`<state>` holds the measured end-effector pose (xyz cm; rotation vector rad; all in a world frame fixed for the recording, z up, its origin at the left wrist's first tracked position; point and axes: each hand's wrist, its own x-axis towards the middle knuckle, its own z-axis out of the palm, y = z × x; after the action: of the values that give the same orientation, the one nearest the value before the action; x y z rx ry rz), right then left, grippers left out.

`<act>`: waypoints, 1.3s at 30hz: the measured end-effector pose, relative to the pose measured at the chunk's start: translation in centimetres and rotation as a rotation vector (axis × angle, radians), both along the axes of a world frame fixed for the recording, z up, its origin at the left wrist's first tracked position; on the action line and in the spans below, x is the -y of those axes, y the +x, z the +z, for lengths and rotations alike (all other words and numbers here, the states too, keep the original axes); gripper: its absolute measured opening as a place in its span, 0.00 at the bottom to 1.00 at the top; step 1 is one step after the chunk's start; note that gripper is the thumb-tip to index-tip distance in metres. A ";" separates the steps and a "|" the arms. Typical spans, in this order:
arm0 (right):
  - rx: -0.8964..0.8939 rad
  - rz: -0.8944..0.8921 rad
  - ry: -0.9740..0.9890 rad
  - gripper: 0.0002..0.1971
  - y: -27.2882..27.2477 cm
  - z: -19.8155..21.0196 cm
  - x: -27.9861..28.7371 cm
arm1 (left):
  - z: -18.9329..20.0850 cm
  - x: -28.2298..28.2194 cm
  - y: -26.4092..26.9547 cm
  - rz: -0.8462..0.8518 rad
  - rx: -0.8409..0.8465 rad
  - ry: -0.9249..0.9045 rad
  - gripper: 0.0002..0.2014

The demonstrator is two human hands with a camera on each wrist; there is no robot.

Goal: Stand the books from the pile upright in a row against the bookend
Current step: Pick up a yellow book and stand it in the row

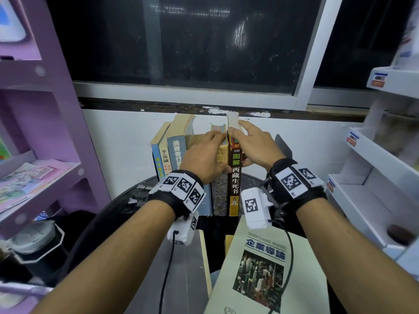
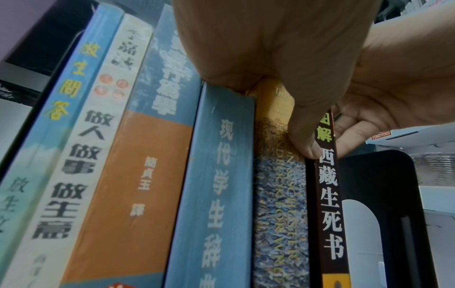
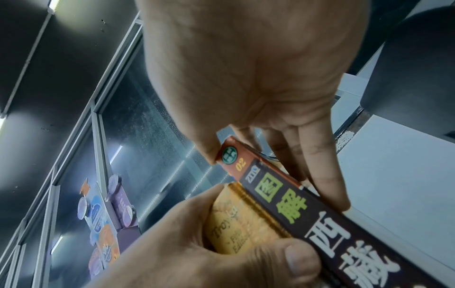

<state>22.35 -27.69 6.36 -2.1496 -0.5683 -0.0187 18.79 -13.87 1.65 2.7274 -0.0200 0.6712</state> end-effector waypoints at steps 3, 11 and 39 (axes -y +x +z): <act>-0.017 -0.013 0.026 0.27 0.1 -0.1 0.0 | 0.0 0.1 -0.1 -0.005 0.009 0.007 0.44; -0.056 0.002 0.081 0.25 0.0 -0.6 0.9 | 0.1 0.1 -0.1 -0.011 0.008 -0.018 0.41; -0.153 0.056 -0.269 0.31 -9.5 -2.8 7.6 | -1.4 3.3 -10.0 -0.081 -0.124 -0.160 0.39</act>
<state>12.90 -35.31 3.57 -2.3687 -0.5667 0.2639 8.80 -17.16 0.23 2.5931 -0.0455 0.4599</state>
